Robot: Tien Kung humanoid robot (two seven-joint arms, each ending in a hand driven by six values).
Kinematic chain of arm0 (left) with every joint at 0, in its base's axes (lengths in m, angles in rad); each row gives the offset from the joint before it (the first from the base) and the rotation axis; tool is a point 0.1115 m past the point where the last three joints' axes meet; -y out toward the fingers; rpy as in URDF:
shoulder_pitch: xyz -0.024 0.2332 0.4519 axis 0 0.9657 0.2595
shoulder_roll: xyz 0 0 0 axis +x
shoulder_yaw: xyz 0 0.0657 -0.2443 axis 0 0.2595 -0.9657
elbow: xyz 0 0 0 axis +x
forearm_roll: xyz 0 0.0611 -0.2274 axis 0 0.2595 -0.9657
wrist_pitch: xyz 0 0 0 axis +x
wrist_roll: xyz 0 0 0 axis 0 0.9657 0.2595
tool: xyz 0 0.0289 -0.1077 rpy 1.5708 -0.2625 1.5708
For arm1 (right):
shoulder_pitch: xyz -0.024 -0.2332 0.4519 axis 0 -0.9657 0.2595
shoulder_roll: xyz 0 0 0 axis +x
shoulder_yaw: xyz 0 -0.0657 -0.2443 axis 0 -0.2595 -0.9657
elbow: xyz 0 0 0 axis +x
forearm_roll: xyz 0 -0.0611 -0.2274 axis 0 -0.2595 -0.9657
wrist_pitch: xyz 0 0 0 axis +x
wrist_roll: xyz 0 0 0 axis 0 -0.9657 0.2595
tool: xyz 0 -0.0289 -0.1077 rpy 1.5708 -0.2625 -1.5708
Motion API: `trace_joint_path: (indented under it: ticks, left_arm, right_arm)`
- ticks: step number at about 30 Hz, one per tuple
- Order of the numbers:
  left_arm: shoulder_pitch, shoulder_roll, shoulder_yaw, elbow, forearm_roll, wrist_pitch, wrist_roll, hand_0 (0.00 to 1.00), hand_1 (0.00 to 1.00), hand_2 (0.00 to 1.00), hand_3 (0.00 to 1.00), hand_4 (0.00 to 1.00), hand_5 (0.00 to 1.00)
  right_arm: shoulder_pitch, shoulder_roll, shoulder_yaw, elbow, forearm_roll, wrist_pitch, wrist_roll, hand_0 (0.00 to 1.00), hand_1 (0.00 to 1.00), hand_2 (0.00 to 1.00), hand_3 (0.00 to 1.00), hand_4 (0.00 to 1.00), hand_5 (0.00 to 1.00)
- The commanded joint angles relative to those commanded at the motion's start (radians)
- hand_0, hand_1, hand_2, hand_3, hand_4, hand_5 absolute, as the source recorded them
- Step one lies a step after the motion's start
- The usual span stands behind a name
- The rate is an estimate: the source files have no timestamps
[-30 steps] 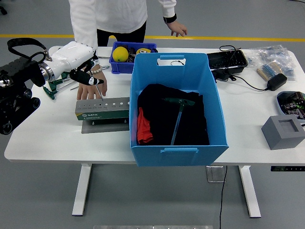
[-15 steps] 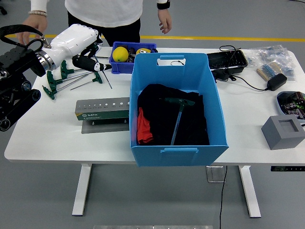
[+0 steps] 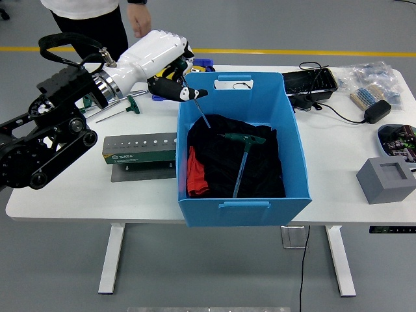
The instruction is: Lift tool from toolbox,place it in box,lift tool from toolbox,place it in box
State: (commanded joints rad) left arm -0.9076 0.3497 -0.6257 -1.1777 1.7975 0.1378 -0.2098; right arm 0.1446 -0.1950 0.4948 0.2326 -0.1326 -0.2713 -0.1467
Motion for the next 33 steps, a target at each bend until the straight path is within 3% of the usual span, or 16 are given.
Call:
trace_joint_path:
  ticks: [4, 5, 10, 11, 13, 16, 17, 22, 23, 28, 29, 33]
  left_arm:
    - [-0.019, -0.05, 0.095, 0.043, -0.041, -0.023, -0.026, 0.05, 0.002, 0.002, 0.037, 0.841, 0.431]
    - [-0.024, -0.061, 0.115, 0.056, -0.055, -0.034, -0.036, 0.183, 0.06, 0.137, 0.179, 0.89, 0.527]
    - [-0.041, -0.109, 0.185, 0.116, -0.078, -0.083, -0.061, 0.183, 0.06, 0.137, 0.179, 0.89, 0.527]
    - [-0.045, -0.117, 0.195, 0.127, -0.077, -0.102, -0.052, 0.307, 0.269, 0.37, 0.444, 0.97, 0.638]
    - [-0.051, -0.127, 0.212, 0.136, -0.061, -0.12, -0.049, 0.307, 0.269, 0.37, 0.444, 0.97, 0.638]
    - [-0.057, -0.13, 0.227, 0.131, -0.034, -0.12, -0.058, 0.307, 0.269, 0.37, 0.444, 0.97, 0.638]
    - [-0.058, -0.131, 0.229, 0.129, -0.029, -0.12, -0.059, 0.396, 0.41, 0.527, 0.531, 0.997, 0.685]
    - [-0.057, -0.127, 0.223, 0.116, 0.027, -0.161, -0.012, 0.396, 0.41, 0.527, 0.531, 0.997, 0.685]
    - [-0.055, -0.126, 0.219, 0.114, 0.038, -0.173, 0.004, 0.497, 0.587, 0.646, 0.633, 0.998, 0.731]
    - [-0.047, -0.114, 0.202, 0.116, 0.07, -0.192, 0.039, 0.497, 0.587, 0.646, 0.633, 0.998, 0.731]
    - [-0.045, -0.112, 0.199, 0.117, 0.073, -0.194, 0.042, 0.518, 0.663, 0.678, 0.656, 0.998, 0.753]
    - [-0.037, -0.105, 0.184, 0.117, 0.079, -0.207, 0.061, 0.518, 0.663, 0.678, 0.656, 0.998, 0.753]
  right_arm:
    - [0.006, -0.003, 0.005, 0.0, -0.01, 0.002, -0.003, 0.629, 0.603, 0.673, 0.548, 0.761, 0.663]
    - [0.006, -0.004, 0.005, 0.0, -0.01, 0.002, -0.003, 0.629, 0.603, 0.673, 0.548, 0.76, 0.663]
    - [0.011, -0.006, 0.002, -0.001, -0.005, 0.003, -0.001, 0.629, 0.603, 0.673, 0.548, 0.76, 0.663]
    - [0.011, -0.007, 0.002, -0.001, -0.006, 0.004, -0.001, 0.629, 0.604, 0.673, 0.549, 0.761, 0.663]
    - [0.012, -0.008, 0.0, -0.002, -0.005, 0.005, 0.0, 0.629, 0.604, 0.673, 0.549, 0.761, 0.663]
    - [0.011, -0.009, 0.001, -0.002, -0.008, 0.005, 0.0, 0.629, 0.604, 0.673, 0.549, 0.761, 0.663]
    - [0.011, -0.009, 0.001, -0.002, -0.009, 0.005, -0.001, 0.629, 0.603, 0.673, 0.548, 0.761, 0.664]
    - [0.006, -0.009, 0.004, -0.002, -0.016, 0.006, -0.003, 0.629, 0.603, 0.673, 0.548, 0.761, 0.664]
    - [0.005, -0.009, 0.004, -0.002, -0.016, 0.006, -0.004, 0.629, 0.603, 0.673, 0.547, 0.761, 0.664]
    - [0.001, -0.008, 0.006, -0.001, -0.018, 0.004, -0.005, 0.629, 0.603, 0.673, 0.547, 0.761, 0.664]
    - [0.0, -0.007, 0.007, -0.001, -0.019, 0.004, -0.005, 0.629, 0.603, 0.673, 0.548, 0.762, 0.664]
    - [-0.002, -0.006, 0.008, 0.0, -0.021, 0.003, -0.006, 0.629, 0.603, 0.673, 0.548, 0.762, 0.664]
